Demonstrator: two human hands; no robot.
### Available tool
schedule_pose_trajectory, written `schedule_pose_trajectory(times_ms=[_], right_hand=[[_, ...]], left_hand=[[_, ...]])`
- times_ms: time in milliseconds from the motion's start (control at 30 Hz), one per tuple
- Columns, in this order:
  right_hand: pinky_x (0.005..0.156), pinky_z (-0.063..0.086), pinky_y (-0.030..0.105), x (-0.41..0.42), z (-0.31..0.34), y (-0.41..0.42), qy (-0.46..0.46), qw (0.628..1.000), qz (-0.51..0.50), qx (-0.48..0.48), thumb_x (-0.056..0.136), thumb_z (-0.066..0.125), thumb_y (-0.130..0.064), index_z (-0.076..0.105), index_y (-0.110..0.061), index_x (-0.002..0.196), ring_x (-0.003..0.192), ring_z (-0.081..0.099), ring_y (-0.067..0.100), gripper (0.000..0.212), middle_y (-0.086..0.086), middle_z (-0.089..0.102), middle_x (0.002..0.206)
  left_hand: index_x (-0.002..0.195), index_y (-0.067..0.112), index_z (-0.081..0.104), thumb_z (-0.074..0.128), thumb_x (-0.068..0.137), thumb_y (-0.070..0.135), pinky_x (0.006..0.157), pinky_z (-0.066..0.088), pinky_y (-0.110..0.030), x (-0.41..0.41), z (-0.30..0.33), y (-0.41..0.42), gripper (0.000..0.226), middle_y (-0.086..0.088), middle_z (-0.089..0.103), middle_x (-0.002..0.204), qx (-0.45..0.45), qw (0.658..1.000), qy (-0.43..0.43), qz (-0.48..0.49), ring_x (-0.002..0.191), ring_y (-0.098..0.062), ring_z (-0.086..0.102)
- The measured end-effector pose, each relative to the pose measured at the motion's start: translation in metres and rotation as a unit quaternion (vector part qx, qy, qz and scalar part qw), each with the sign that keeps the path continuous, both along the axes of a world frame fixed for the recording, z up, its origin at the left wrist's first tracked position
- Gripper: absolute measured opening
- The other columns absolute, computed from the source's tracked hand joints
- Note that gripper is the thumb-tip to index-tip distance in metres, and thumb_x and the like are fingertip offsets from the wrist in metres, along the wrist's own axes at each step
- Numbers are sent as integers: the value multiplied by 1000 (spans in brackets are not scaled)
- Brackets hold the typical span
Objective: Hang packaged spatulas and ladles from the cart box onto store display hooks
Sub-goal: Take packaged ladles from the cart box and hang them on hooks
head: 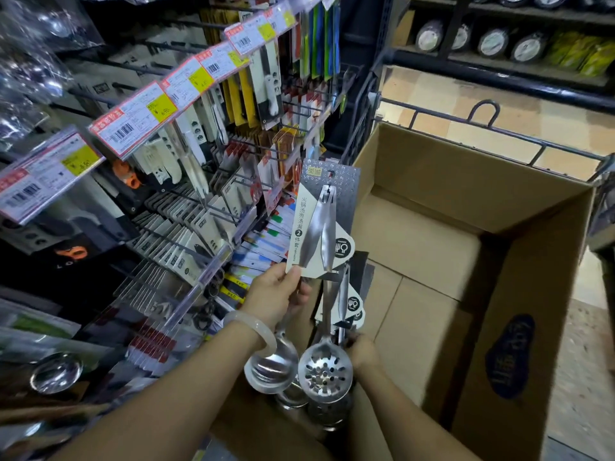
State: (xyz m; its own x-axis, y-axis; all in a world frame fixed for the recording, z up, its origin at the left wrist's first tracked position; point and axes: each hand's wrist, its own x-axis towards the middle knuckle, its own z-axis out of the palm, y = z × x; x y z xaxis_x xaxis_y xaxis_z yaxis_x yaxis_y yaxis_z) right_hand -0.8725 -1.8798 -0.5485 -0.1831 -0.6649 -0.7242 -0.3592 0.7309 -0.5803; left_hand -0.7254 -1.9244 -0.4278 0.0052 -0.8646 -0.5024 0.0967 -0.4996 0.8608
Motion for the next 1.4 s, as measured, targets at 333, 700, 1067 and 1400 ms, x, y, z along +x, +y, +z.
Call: schedule_pose_trajectory(times_ms=[333, 700, 1067, 1400], right_hand=[[34, 38, 15, -40, 27, 16, -221, 966, -97, -92, 88, 36, 22, 44, -3, 81, 38, 50, 5, 27, 13, 40, 69], [62, 49, 13, -76, 55, -19, -112, 970, -64, -206, 92, 54, -10, 66, -11, 77, 66, 62, 4, 19, 4, 69, 78], [44, 43, 17, -49, 167, -30, -297, 915, -6, -272, 96, 36, 2, 52, -9, 86, 44, 51, 7, 23, 3, 56, 62], [39, 25, 15, 77, 214, 48, -311, 885, 229, -262, 95, 39, -1, 51, -8, 92, 42, 35, 6, 14, 3, 37, 61]], left_hand=[[85, 19, 62, 45, 96, 20, 57, 54, -22, -2, 4, 4, 20, 2, 62, 60, -4, 1000, 0, 29, 50, -8, 56], [85, 18, 61, 44, 96, 17, 54, 52, -19, -2, 16, 25, 21, 0, 61, 62, -22, 998, -6, 59, 56, -11, 54], [79, 12, 58, 43, 97, 18, 58, 50, -26, 47, 48, 67, 24, 7, 65, 51, -91, 989, -3, 113, 44, -4, 56], [84, 14, 59, 43, 97, 20, 47, 49, -20, 148, 87, 230, 22, 5, 65, 51, -156, 948, -9, 278, 45, -6, 58]])
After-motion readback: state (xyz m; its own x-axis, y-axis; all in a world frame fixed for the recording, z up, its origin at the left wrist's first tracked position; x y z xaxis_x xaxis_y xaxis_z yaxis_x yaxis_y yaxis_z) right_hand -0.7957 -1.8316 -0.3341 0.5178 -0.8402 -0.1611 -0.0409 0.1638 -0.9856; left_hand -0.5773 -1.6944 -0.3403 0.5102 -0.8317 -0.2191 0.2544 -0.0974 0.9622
